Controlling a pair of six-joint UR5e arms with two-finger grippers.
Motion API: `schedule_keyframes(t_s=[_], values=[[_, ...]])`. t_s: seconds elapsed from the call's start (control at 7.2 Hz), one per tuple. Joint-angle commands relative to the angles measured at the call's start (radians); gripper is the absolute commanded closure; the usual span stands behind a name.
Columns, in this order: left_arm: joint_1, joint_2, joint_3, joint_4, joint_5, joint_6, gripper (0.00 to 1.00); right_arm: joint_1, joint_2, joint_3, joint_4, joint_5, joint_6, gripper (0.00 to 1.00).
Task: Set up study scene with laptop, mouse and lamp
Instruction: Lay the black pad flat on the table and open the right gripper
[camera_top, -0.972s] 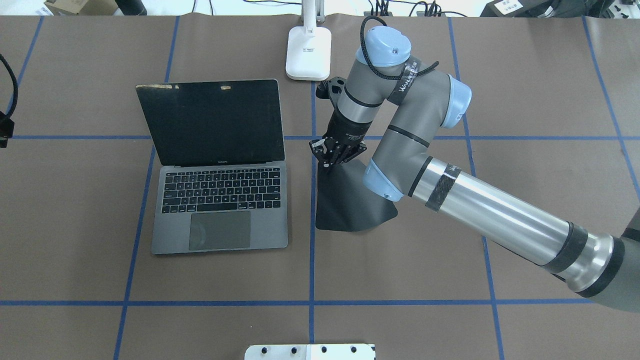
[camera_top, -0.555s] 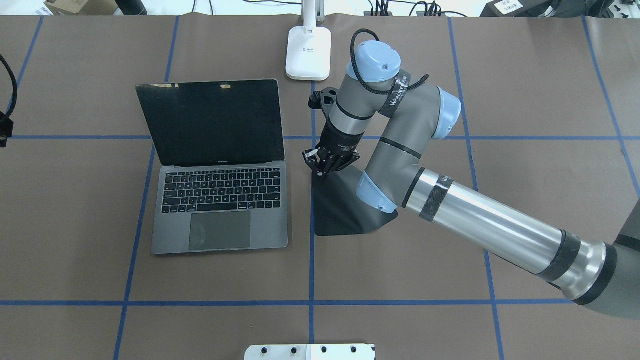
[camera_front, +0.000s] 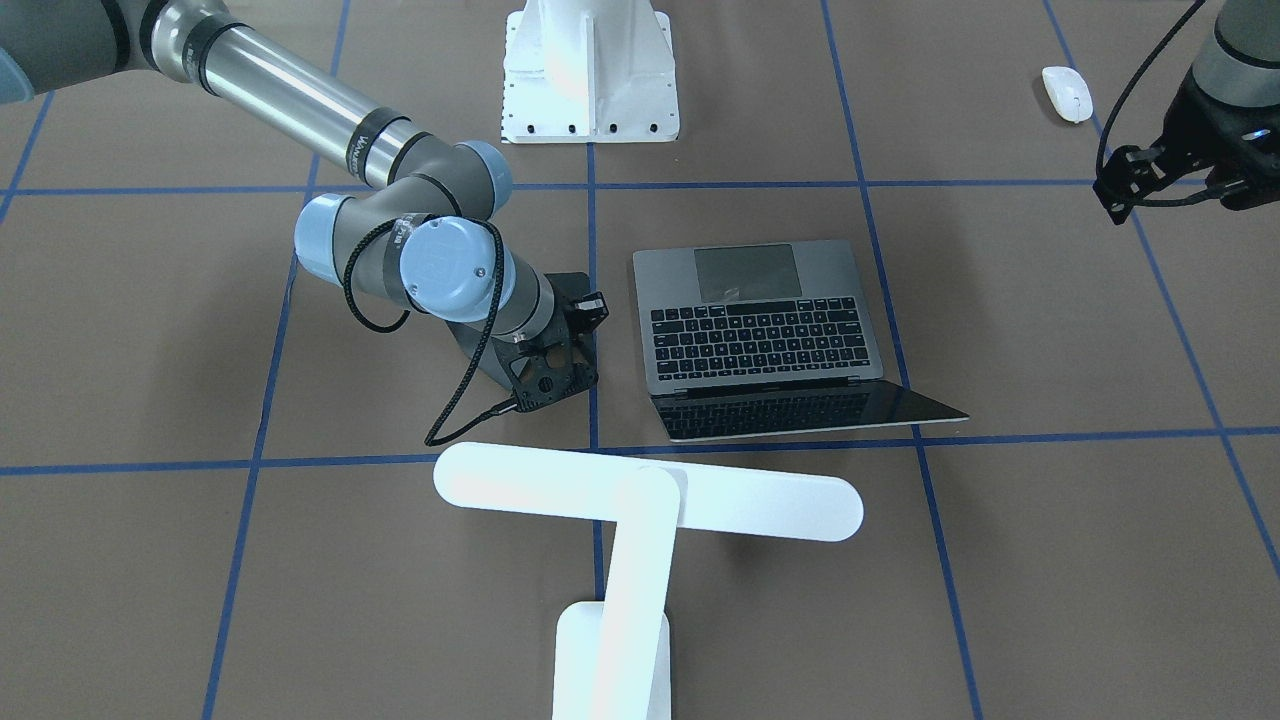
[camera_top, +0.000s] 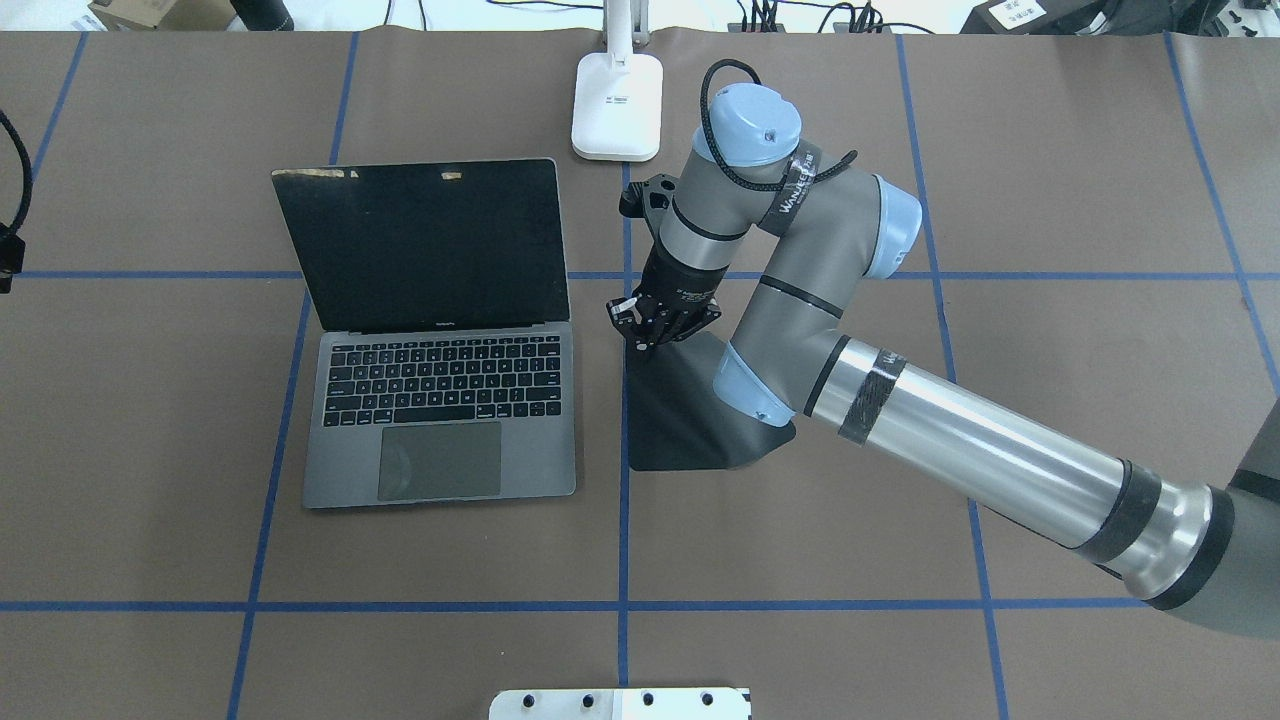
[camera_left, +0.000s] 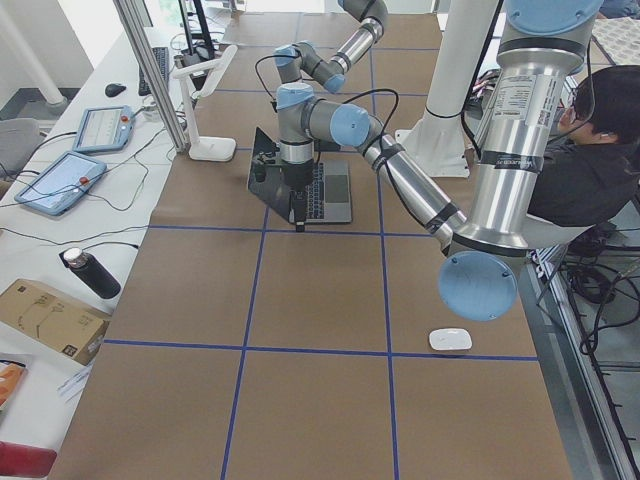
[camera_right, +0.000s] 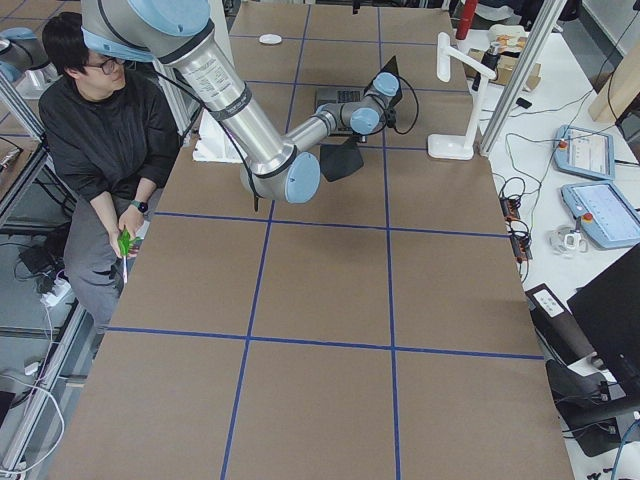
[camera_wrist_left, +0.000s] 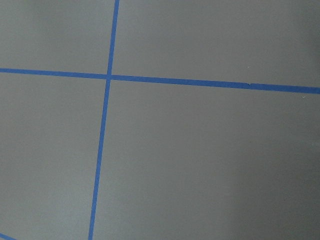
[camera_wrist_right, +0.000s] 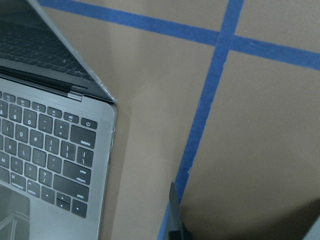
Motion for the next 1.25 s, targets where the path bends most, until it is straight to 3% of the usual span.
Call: schedule_keyframes(t_s=[0.0, 0.42, 0.56, 0.69, 1.11], values=[[0.000, 0.000, 0.002, 0.000, 0.000, 0.001, 0.00, 0.012, -0.004, 0.000, 0.000, 0.000, 0.034, 1.00], [0.000, -0.002, 0.006, 0.000, 0.000, 0.000, 0.00, 0.013, -0.010, 0.000, 0.000, 0.000, 0.052, 1.00], [0.001, -0.003, 0.009, 0.000, 0.000, 0.001, 0.00, 0.013, -0.010, 0.000, 0.000, 0.000, 0.052, 0.92], [0.001, -0.003, 0.009, 0.000, 0.000, 0.001, 0.00, 0.013, -0.010, 0.001, 0.000, 0.000, 0.052, 0.01], [0.000, -0.008, 0.011, 0.000, 0.000, 0.001, 0.00, 0.027, -0.010, 0.009, 0.000, 0.000, 0.053, 0.01]])
